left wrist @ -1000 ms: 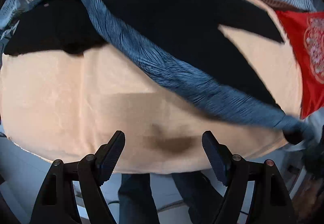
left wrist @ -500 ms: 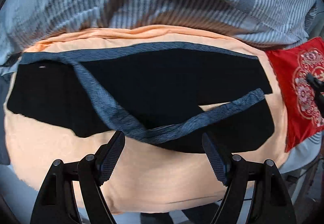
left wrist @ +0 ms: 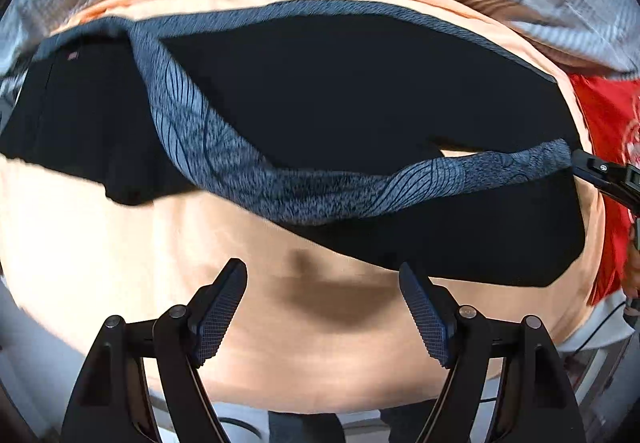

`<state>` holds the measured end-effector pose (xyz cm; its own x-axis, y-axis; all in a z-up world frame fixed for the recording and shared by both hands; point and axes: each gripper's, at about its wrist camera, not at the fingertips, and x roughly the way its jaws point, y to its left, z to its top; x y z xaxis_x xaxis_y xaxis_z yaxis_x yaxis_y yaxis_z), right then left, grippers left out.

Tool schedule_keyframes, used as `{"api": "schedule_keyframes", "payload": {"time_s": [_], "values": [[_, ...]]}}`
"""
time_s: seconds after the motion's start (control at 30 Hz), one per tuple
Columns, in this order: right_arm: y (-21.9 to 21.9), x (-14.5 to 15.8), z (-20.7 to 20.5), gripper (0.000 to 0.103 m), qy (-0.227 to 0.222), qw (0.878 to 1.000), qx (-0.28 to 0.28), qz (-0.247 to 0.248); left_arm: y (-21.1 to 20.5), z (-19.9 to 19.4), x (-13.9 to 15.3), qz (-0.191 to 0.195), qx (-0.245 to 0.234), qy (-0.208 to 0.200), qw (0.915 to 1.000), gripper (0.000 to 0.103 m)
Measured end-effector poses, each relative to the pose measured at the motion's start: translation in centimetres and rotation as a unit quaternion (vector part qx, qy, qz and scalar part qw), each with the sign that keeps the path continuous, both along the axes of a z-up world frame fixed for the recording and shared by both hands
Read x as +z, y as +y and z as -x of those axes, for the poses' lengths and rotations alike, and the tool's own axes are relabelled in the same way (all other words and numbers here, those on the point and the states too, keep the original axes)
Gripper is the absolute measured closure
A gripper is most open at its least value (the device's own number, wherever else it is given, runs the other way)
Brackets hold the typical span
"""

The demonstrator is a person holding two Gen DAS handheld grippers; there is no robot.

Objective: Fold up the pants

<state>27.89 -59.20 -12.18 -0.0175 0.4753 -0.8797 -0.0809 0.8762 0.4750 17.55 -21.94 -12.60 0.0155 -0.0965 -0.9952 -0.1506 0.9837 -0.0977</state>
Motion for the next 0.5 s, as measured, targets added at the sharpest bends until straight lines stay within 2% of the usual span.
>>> {"api": "schedule_keyframes", "payload": {"time_s": [0.07, 0.1, 0.13, 0.27, 0.37, 0.5], "values": [[0.4, -1.5, -0.4, 0.066, 0.031, 0.999, 0.011, -0.017, -0.2, 0.3, -0.3, -0.003, 0.012, 0.003, 0.9999, 0.023], [0.8, -1.9, -0.4, 0.088, 0.044, 0.999, 0.019, -0.023, -0.3, 0.4, -0.5, -0.004, 0.015, 0.006, 0.9999, 0.023], [1.1, -2.0, -0.4, 0.094, 0.049, 0.998, 0.026, -0.026, -0.4, 0.4, -0.6, -0.006, 0.017, 0.011, 0.9998, 0.023], [0.9, 0.9, -1.1, 0.095, 0.005, 0.999, 0.017, -0.027, -0.8, 0.8, -0.8, -0.017, 0.021, 0.02, 0.9994, 0.023], [-1.2, 3.7, -3.3, 0.095, -0.031, 0.999, -0.025, -0.024, -0.9, 0.5, -0.3, -0.021, 0.03, 0.021, 0.9991, 0.023], [-3.7, 4.9, -7.2, 0.095, -0.052, 0.997, -0.058, -0.003, -1.0, -1.3, 1.5, -0.023, 0.039, -0.006, 0.999, 0.023]]}}
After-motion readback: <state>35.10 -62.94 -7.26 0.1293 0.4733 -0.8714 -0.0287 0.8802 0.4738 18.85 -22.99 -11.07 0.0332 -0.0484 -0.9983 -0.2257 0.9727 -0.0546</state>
